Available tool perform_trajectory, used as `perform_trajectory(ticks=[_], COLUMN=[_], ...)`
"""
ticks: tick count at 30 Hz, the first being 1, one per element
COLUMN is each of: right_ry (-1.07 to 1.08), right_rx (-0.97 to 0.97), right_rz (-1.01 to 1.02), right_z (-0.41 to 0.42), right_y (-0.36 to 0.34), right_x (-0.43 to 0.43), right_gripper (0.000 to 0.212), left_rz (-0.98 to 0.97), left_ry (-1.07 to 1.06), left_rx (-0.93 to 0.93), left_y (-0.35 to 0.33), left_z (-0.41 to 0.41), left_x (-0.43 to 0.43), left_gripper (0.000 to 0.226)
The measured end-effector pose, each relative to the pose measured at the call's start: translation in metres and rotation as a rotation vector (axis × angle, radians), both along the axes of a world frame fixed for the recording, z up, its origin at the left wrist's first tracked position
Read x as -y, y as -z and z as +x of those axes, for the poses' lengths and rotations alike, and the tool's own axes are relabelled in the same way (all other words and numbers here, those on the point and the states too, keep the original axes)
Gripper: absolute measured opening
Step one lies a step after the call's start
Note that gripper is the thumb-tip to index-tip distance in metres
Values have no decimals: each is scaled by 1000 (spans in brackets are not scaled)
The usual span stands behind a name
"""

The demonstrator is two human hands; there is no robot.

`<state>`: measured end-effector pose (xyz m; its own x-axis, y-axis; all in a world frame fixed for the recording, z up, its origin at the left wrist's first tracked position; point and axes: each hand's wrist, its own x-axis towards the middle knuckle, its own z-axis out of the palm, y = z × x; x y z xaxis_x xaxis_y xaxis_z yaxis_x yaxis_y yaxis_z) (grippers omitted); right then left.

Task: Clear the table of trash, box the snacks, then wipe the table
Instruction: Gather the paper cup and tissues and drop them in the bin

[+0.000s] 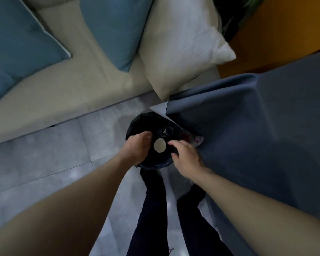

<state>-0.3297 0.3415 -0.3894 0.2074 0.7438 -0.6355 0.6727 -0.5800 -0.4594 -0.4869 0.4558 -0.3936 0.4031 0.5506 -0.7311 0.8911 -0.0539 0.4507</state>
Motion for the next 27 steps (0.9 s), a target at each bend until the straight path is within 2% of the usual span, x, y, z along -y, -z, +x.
perform_trajectory(ticks=[3, 7, 18, 27], right_ry=[5, -9, -170, -132], right_rx=[-2, -1, 128, 290], right_rz=[7, 31, 144, 256], right_z=[5, 13, 32, 77], right_y=[-13, -42, -174, -284], right_x=[-4, -15, -52, -46], right_gripper=[41, 47, 65, 73], left_rz=[40, 93, 364, 546], left_ry=[6, 69, 258, 302], left_rx=[-5, -43, -158, -97], left_y=[-22, -54, -180, -300], left_z=[3, 8, 23, 63], left_x=[-4, -16, -45, -49], left_gripper=[31, 40, 58, 63])
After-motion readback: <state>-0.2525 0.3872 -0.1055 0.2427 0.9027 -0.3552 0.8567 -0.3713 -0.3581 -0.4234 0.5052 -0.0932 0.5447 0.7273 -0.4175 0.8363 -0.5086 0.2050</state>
